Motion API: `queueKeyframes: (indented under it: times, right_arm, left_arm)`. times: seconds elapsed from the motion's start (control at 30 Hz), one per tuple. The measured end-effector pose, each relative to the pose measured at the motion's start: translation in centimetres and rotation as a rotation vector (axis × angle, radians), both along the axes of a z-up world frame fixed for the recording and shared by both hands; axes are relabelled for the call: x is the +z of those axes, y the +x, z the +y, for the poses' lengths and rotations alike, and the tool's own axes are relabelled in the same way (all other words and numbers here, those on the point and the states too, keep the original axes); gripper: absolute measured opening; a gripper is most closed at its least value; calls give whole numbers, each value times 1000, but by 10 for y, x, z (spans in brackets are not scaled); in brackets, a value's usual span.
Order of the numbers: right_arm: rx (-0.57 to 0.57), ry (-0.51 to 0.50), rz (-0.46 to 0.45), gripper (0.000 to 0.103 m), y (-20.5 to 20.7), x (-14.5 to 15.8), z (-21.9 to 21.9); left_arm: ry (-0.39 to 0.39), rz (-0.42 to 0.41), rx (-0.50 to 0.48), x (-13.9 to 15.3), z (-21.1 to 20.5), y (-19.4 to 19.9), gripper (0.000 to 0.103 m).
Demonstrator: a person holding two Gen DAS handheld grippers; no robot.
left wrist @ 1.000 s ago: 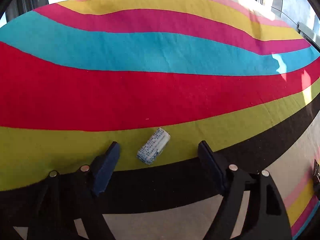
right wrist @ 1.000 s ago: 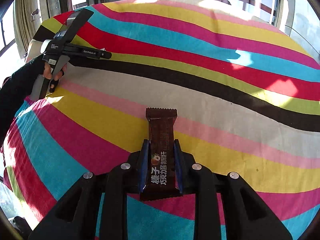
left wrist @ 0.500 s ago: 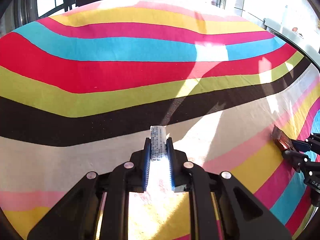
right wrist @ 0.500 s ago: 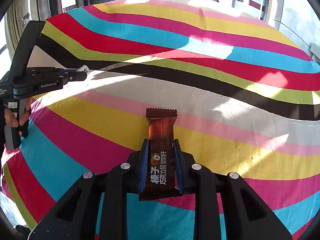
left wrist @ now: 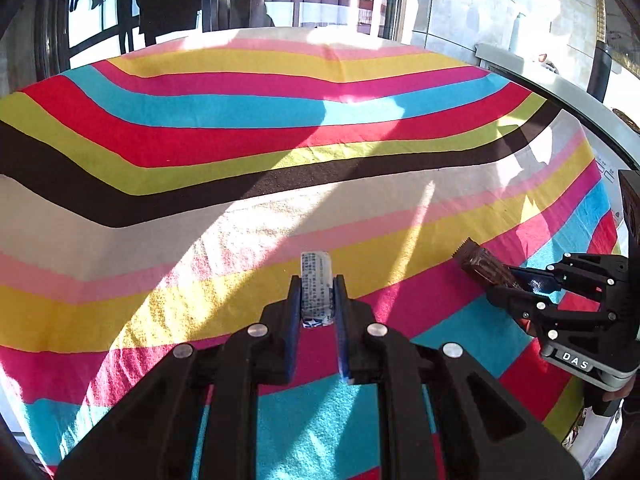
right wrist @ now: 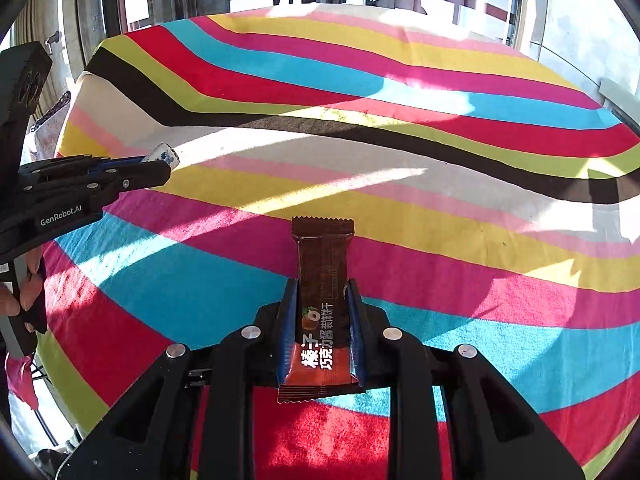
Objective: Organize snacks
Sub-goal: 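Carry the chocolate bar and small white pack to the white box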
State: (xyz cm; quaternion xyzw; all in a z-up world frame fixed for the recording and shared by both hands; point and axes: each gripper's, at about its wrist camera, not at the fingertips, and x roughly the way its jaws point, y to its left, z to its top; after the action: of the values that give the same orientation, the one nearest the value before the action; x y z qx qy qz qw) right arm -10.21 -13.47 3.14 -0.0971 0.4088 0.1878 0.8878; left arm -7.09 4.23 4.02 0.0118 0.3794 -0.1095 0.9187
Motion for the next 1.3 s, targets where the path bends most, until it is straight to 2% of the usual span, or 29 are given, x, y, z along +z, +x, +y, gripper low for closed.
queueKeyframes:
  times: [0.2, 0.33, 0.57, 0.87, 1.07, 1.3]
  right_arm:
    - [-4, 35, -41, 24, -47, 12, -9]
    - [-13, 38, -85, 24, -70, 25, -22]
    - [-46, 25, -188, 24, -112, 52, -53]
    - [-188, 31, -268, 24, -172, 66, -131]
    - [-343, 79, -286, 24, -208, 61, -194]
    - [-493, 95, -302, 24, -249, 53, -247]
  left_arm:
    - [-109, -25, 34, 7, 7, -38, 15]
    - [-127, -56, 42, 12, 5, -55, 15]
    - [-210, -102, 23, 30, -12, -84, 15]
    - [-237, -88, -160, 39, -85, -110, 15]
    - [-208, -99, -317, 48, -144, -135, 15]
    - [-183, -103, -484, 57, -204, -166, 15]
